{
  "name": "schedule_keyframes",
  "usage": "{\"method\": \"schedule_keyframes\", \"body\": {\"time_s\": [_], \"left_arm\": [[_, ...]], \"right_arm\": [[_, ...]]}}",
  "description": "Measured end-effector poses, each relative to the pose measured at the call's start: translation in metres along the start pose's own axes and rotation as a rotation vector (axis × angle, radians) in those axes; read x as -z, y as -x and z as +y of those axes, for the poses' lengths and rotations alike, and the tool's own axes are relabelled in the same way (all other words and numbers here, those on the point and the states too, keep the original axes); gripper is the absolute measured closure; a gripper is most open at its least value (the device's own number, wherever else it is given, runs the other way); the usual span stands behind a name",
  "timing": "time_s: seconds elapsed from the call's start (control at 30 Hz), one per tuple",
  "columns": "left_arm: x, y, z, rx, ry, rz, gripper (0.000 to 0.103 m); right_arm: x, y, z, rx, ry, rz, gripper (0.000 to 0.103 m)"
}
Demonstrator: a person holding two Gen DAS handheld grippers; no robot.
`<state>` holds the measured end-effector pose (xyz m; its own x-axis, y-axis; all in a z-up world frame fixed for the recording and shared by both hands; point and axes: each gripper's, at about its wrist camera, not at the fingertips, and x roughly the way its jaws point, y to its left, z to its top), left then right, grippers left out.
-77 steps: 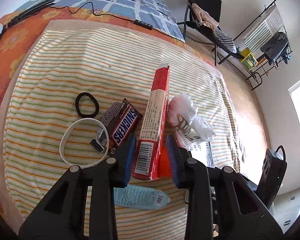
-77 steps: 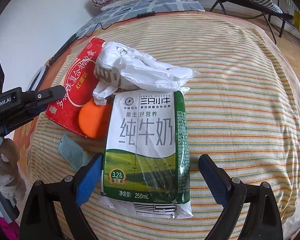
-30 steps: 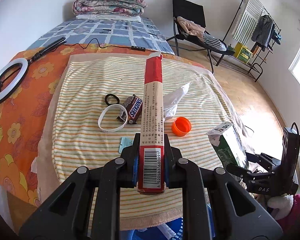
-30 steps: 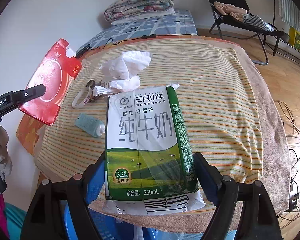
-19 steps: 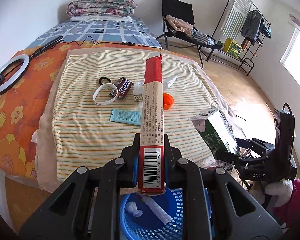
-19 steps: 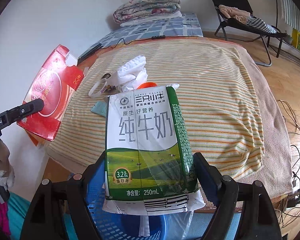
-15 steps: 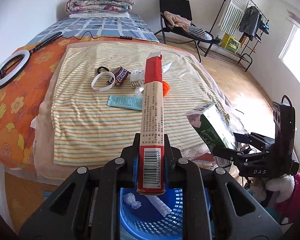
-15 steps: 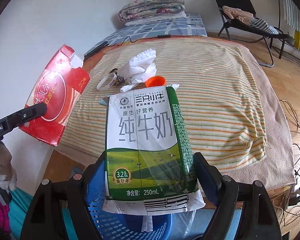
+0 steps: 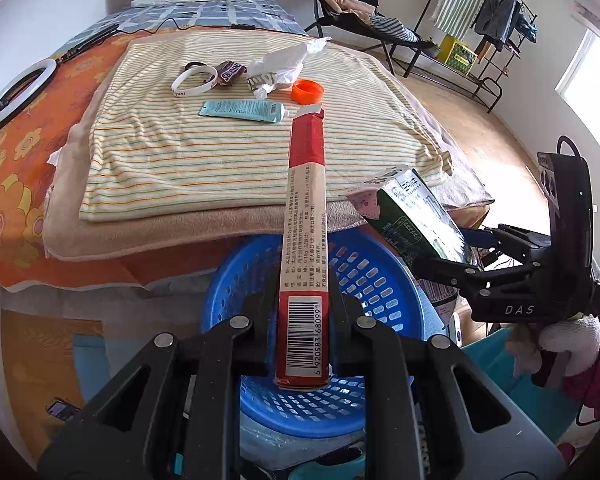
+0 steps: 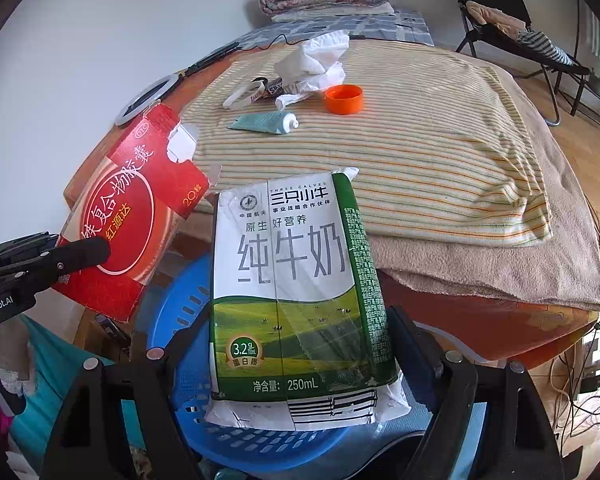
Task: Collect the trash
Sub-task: 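Lift red box with left gripper while right gripper carries carton to basket, then open left gripper over basket while right gripper drops carton into it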
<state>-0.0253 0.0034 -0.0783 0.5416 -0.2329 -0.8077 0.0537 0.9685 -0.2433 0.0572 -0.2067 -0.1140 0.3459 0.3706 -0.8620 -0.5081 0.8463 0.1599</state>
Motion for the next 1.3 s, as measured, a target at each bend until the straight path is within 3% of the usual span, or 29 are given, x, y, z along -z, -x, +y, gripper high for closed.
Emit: {"method": "schedule_keyframes", "body": {"time_s": [0.33, 0.9, 1.13, 1.3], "left_arm": [[0.026, -0.028, -0.009, 0.027, -0.012, 0.090, 0.086], [0.033, -0.045, -0.009, -0.017, -0.032, 0.141, 0.085], [0.033, -0.047, -0.008, -0.027, -0.020, 0.144, 0.066], [0.032, -0.048, -0.005, -0.032, -0.009, 0.147, 0.066]], "right_arm": [[0.017, -0.010, -0.001, 0.013, -0.007, 0.030, 0.019], [0.023, -0.026, 0.003, 0.012, 0.002, 0.088, 0.018], [0.022, -0.028, 0.000, 0.010, -0.017, 0.102, 0.018], [0.022, -0.032, -0.001, 0.010, -0.025, 0.113, 0.018]]}}
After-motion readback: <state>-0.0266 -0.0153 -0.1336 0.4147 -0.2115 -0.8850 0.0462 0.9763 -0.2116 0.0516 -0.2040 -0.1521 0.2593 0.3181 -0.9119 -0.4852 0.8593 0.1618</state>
